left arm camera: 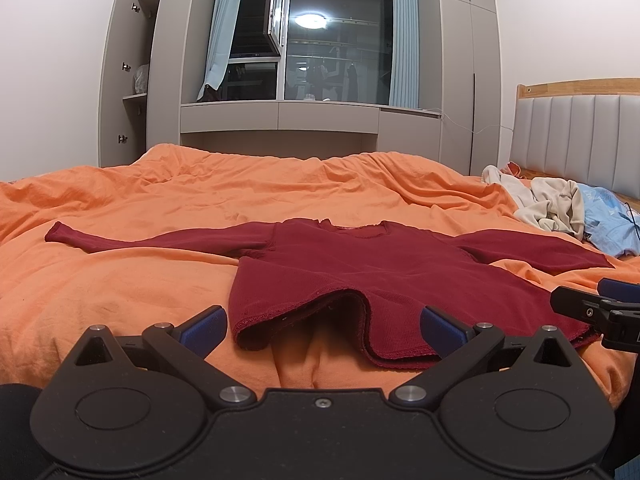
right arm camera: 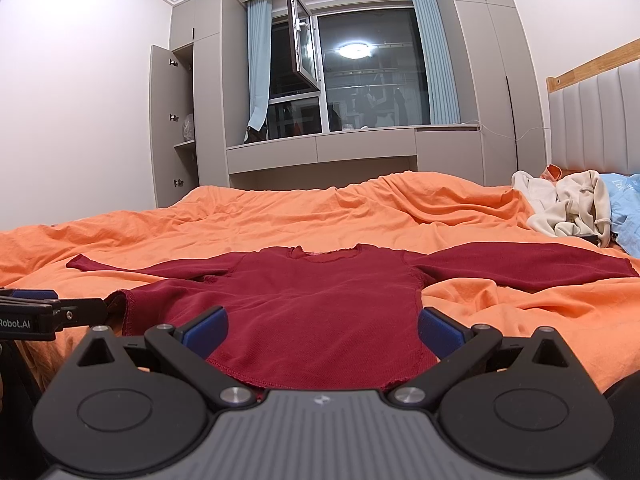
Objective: Fold small clothes
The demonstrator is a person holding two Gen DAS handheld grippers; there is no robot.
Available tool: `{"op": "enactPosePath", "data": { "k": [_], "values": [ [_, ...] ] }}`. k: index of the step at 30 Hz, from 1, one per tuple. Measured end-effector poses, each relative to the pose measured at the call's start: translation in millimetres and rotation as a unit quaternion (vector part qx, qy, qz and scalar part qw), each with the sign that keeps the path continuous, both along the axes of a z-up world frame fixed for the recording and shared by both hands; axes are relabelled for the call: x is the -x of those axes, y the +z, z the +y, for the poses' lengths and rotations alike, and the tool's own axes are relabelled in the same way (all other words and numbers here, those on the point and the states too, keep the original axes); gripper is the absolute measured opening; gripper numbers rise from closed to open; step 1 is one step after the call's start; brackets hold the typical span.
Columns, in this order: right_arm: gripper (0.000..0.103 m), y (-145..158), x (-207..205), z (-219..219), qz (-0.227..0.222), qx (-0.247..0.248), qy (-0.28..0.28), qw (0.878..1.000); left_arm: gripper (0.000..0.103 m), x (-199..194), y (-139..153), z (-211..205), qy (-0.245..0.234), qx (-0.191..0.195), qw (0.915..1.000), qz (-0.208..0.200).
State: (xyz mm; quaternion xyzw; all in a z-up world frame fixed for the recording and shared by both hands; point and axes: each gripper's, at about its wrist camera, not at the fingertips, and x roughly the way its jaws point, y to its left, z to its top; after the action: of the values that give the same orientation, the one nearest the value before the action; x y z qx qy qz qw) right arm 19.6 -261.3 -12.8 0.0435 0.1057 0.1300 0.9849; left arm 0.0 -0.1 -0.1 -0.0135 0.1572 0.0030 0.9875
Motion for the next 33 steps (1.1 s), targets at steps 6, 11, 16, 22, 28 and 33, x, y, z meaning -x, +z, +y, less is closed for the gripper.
{"op": "enactPosePath", "data": {
  "k": [6, 11, 16, 22, 28, 33],
  "values": [
    [0.103, -4, -2, 2, 0.001, 0.001, -0.004, 1.000, 0.102, 0, 0, 0, 0.000, 0.000, 1.0000, 0.000],
    [0.103, -4, -2, 2, 0.002, 0.001, -0.005, 1.000, 0.102, 0, 0, 0, 0.000, 0.000, 1.0000, 0.000],
    [0.103, -4, -2, 3, 0.002, 0.001, -0.004, 1.000, 0.103, 0, 0, 0, 0.000, -0.001, 1.0000, 0.000],
    [0.103, -2, -2, 2, 0.006, 0.002, -0.018, 1.000, 0.102, 0, 0, 0, 0.000, -0.001, 1.0000, 0.000],
    [0.103, 3, -14, -21, 0.025, -0.035, -0.078, 0.996, 0.102, -4, 2, 10, 0.002, -0.009, 0.9999, 0.013],
    [0.103, 21, -43, -72, 0.041, -0.087, -0.118, 0.988, 0.102, -28, 15, -12, -0.026, -0.005, 0.9991, 0.034]
  ]
}}
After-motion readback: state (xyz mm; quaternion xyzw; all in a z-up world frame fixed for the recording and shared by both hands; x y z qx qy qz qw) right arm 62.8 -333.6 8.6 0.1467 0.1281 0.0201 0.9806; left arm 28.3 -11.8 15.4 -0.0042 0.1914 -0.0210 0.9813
